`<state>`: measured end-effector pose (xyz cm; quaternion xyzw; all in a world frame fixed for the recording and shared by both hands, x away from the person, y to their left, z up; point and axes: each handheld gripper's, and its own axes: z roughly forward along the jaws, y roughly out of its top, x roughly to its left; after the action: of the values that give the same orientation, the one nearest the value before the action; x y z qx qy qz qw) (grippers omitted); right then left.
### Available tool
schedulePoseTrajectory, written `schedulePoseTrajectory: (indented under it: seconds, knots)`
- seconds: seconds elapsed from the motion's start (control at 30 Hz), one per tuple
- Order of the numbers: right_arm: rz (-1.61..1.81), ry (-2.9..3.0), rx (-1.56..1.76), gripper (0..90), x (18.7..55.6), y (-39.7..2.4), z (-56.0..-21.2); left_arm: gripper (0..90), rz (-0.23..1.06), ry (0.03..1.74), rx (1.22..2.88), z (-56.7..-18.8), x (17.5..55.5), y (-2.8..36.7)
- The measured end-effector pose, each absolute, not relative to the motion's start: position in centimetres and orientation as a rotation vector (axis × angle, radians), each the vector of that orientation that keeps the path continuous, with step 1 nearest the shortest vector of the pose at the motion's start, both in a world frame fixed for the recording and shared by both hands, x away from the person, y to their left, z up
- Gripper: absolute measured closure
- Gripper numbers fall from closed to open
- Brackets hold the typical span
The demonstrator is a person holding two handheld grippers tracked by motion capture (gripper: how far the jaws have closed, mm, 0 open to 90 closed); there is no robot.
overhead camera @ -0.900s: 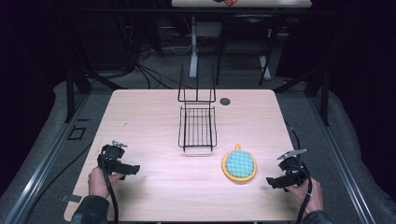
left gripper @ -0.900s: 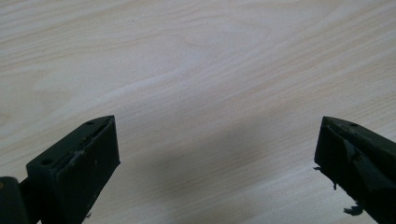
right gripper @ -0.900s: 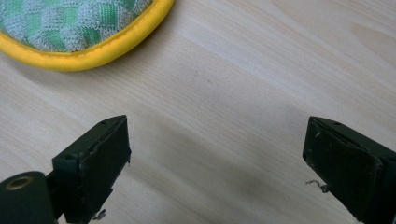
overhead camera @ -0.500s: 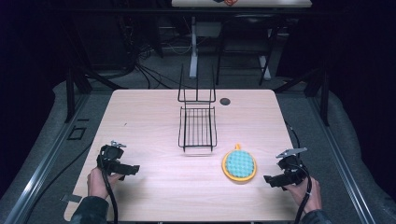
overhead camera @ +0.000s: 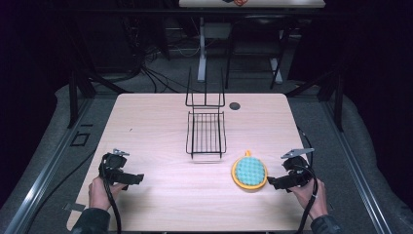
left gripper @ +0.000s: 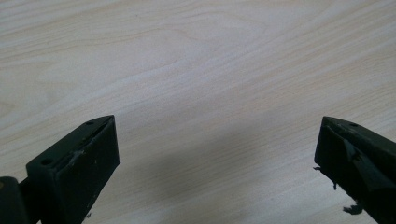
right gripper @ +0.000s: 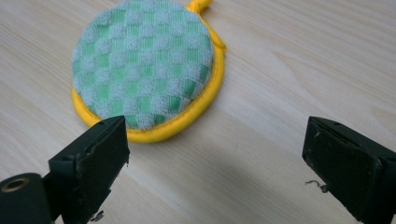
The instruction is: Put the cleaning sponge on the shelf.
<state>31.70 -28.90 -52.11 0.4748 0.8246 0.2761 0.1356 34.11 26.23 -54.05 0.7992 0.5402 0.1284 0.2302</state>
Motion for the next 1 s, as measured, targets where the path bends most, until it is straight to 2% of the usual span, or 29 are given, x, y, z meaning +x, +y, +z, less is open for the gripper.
schedulePoseTrajectory:
  seconds: [0.47,0.57,0.97,1.0]
  knots:
    - [0.837,2.441,1.315,3.5,33.1,-26.3,-52.0,0.0,0.355,1.479,2.207,-54.2,34.6,26.0]
    - [0.840,2.432,1.321,0.0,33.7,-26.0,-52.2,0.0,0.344,1.484,2.203,-54.2,34.6,25.9]
    - [0.846,2.432,1.352,0.3,34.7,-25.3,-52.8,0.0,0.340,1.474,2.198,-54.1,34.7,25.7]
    - [0.835,2.433,1.375,5.5,35.0,-25.1,-53.1,0.0,0.340,1.473,2.198,-54.1,34.7,25.7]
